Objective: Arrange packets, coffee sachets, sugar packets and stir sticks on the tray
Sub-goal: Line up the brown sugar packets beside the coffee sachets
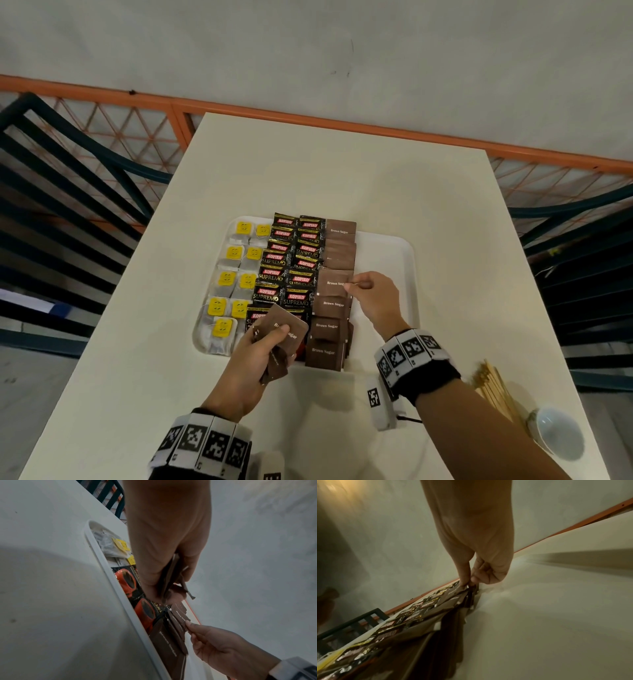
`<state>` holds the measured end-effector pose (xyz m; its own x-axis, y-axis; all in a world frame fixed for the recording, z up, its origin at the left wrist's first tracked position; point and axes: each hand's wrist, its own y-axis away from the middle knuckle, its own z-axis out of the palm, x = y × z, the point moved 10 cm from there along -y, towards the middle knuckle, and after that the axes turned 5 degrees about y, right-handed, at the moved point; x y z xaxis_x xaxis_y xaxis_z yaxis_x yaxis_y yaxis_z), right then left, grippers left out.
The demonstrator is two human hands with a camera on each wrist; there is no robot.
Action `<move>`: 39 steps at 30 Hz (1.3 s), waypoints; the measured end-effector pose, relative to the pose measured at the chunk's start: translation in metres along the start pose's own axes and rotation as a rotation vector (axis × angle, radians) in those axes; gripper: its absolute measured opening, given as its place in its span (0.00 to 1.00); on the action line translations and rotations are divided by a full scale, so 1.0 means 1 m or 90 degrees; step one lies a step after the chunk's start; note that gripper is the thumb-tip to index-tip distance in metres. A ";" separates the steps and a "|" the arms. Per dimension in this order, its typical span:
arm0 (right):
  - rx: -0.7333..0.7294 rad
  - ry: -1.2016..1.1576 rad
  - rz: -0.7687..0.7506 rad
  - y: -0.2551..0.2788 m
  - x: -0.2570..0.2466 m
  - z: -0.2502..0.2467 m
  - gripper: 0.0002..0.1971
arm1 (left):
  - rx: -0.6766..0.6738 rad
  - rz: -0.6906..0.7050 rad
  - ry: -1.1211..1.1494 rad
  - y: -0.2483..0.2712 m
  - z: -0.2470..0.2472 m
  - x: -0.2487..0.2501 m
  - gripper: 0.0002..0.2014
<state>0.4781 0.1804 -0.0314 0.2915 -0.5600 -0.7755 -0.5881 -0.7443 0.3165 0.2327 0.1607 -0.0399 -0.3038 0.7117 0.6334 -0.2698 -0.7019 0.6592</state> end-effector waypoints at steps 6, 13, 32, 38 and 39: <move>0.018 0.035 -0.026 0.005 -0.008 -0.004 0.14 | -0.013 0.007 -0.012 -0.001 0.007 0.002 0.09; -0.250 0.109 -0.163 0.063 -0.052 0.036 0.17 | -0.056 0.036 0.006 0.001 0.020 0.010 0.09; -0.178 -0.226 0.007 0.020 -0.024 0.003 0.07 | -0.081 -0.040 0.071 0.004 0.020 0.009 0.17; -0.082 -0.162 0.024 -0.014 -0.022 0.001 0.07 | -0.054 0.017 -0.005 -0.001 0.015 0.018 0.12; -0.077 -0.149 0.021 -0.016 -0.021 0.003 0.07 | -0.043 0.022 -0.007 -0.002 0.012 0.018 0.12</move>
<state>0.4794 0.2055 -0.0215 0.0826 -0.4954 -0.8647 -0.4956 -0.7732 0.3956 0.2386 0.1755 -0.0246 -0.3041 0.6865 0.6605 -0.3197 -0.7267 0.6081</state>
